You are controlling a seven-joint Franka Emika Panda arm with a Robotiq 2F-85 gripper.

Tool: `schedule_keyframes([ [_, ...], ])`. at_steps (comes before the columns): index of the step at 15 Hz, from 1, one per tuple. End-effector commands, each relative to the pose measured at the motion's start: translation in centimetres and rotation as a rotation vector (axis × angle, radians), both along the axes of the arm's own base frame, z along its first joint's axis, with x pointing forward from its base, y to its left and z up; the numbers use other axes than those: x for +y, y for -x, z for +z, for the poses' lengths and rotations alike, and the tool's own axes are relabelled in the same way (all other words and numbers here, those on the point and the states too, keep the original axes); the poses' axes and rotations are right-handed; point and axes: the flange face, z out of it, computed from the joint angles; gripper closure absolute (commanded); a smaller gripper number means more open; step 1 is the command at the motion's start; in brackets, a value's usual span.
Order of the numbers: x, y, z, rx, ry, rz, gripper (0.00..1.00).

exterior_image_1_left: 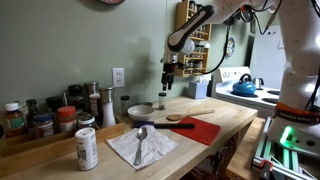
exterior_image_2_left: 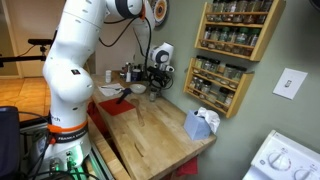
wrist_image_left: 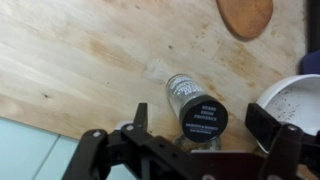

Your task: Pick up the third spice bottle from the right on the bottom shelf of the bottom spice rack and put it on the table

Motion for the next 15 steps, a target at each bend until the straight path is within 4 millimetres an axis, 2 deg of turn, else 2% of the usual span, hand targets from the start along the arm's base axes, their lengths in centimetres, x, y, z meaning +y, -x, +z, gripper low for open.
schedule_keyframes([
  [1, -2.9, 5.5, 3.1, 0.047, -0.034, -0.082, 0.00],
  [4, -2.0, 9.3, 7.0, -0.007, -0.069, -0.098, 0.00],
  [6, -0.8, 11.8, 10.0, -0.042, -0.018, -0.103, 0.00],
  [7, -0.7, 13.1, 11.5, -0.046, 0.039, -0.163, 0.00],
  [12, -1.6, 18.6, 19.9, 0.013, 0.245, -0.375, 0.00],
  [13, -2.0, 19.8, 20.9, 0.048, 0.274, -0.414, 0.00],
  [14, -1.4, 17.7, 19.4, 0.025, 0.216, -0.338, 0.00],
  [15, -1.6, 18.8, 20.6, 0.038, 0.235, -0.367, 0.00],
])
